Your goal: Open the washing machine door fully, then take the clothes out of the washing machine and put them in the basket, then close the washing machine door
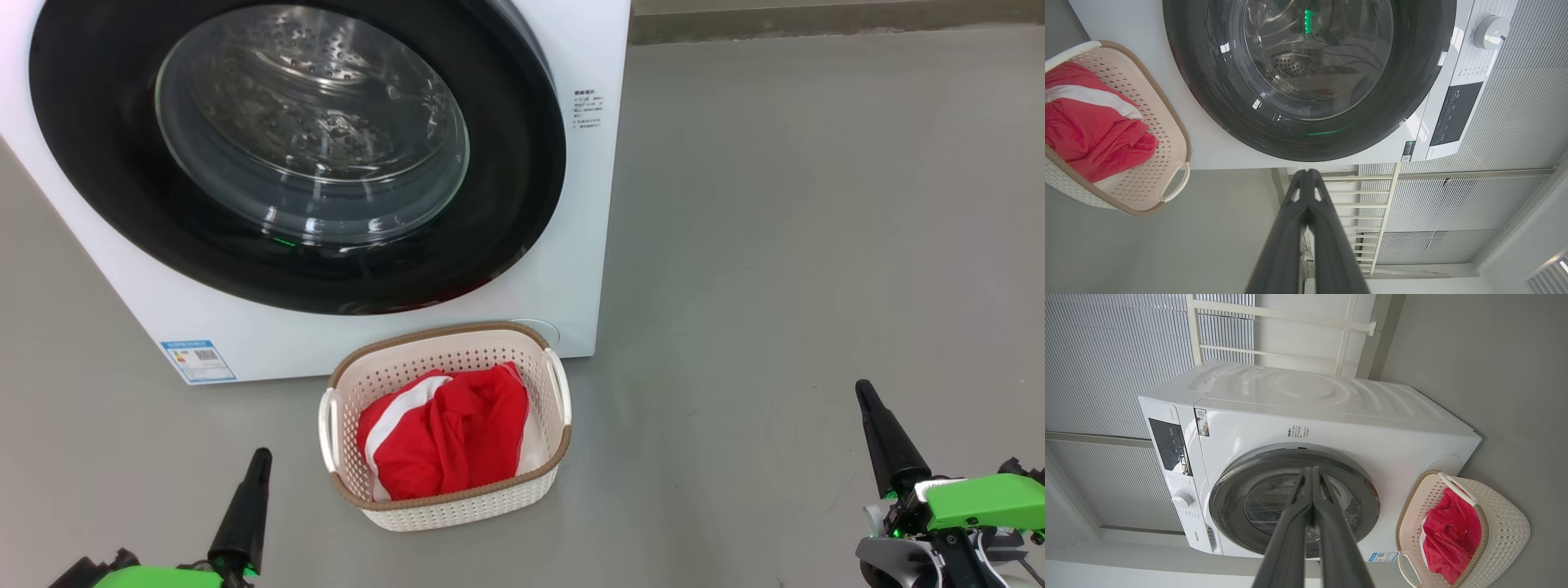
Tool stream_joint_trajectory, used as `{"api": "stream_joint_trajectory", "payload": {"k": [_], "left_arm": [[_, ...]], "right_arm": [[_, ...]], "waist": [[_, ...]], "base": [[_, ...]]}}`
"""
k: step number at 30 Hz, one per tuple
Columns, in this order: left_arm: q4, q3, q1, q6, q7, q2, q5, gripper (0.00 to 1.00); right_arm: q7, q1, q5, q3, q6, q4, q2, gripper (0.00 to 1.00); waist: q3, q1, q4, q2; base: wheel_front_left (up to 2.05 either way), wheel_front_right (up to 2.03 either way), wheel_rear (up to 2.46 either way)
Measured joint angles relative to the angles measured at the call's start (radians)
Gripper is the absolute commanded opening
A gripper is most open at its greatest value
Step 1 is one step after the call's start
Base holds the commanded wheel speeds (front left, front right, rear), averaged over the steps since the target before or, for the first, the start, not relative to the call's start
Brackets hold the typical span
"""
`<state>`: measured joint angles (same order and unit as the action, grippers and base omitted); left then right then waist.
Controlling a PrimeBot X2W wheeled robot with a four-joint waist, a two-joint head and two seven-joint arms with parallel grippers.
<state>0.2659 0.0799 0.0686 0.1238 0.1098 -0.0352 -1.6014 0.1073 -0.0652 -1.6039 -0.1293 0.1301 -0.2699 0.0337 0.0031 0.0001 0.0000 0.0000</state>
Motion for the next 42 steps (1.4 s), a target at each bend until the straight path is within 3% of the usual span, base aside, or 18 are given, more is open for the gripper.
{"api": "stream_joint_trajectory", "payload": {"k": [42], "left_arm": [[0.000,0.000,0.000,0.000,0.000,0.000,0.000,0.00]], "right_arm": [[0.000,0.000,-0.001,-0.001,0.000,0.000,0.000,0.00]], "waist": [[0.000,-0.0001,0.000,0.0000]], "base": [[0.00,0.00,0.00]]}}
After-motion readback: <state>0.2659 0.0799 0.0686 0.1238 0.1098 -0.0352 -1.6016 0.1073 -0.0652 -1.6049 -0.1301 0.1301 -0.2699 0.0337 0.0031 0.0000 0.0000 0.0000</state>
